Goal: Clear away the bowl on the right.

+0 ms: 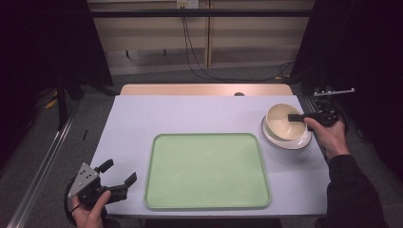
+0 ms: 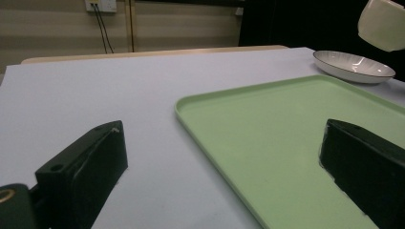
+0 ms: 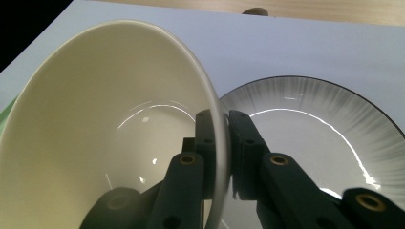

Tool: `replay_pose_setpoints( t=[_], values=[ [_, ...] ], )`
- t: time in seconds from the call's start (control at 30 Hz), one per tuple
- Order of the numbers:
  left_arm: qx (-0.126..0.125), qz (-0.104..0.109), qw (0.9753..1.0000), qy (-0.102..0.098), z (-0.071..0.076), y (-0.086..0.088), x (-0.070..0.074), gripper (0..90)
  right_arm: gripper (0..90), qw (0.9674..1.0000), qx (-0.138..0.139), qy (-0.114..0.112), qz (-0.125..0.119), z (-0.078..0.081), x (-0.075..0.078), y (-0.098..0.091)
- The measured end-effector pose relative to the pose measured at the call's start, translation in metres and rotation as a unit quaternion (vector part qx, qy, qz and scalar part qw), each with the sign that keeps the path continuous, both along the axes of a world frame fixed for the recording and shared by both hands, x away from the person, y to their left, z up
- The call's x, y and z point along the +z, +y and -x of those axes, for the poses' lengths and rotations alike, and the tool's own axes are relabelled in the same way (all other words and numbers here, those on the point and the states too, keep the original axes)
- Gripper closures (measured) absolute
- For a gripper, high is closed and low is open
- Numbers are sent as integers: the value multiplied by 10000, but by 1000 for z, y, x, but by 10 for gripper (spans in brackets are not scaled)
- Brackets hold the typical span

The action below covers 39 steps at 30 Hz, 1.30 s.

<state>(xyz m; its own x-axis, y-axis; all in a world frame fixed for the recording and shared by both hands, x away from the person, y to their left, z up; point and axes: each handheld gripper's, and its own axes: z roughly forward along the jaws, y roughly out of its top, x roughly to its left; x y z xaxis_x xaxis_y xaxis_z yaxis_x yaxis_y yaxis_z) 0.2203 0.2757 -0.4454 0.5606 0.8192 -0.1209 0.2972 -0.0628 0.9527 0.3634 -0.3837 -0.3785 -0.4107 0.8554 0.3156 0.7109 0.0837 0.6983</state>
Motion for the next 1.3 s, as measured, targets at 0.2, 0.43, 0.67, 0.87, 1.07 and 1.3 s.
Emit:
replay_pose_setpoints(
  t=[0.2,0.43,0.67,0.87,1.07,1.3],
  values=[
    [5,2,10000,-1,0,0,0,23,835,9999,168,-4,-17,1,5,11],
    [3,-9,10000,-5,0,0,0,23,835,9994,354,22,-19,0,6,23],
    [-4,3,10000,1,-1,0,0,23,835,9987,500,60,-27,-1,7,36],
    [-2,8,10000,7,0,0,0,23,835,9977,674,25,-104,-2,10,46],
    [-11,14,10000,9,-1,0,0,23,835,9969,788,21,-76,0,17,59],
    [41,26,10000,26,-1,1,-1,23,835,9956,929,95,-99,-4,18,70]
  ],
)
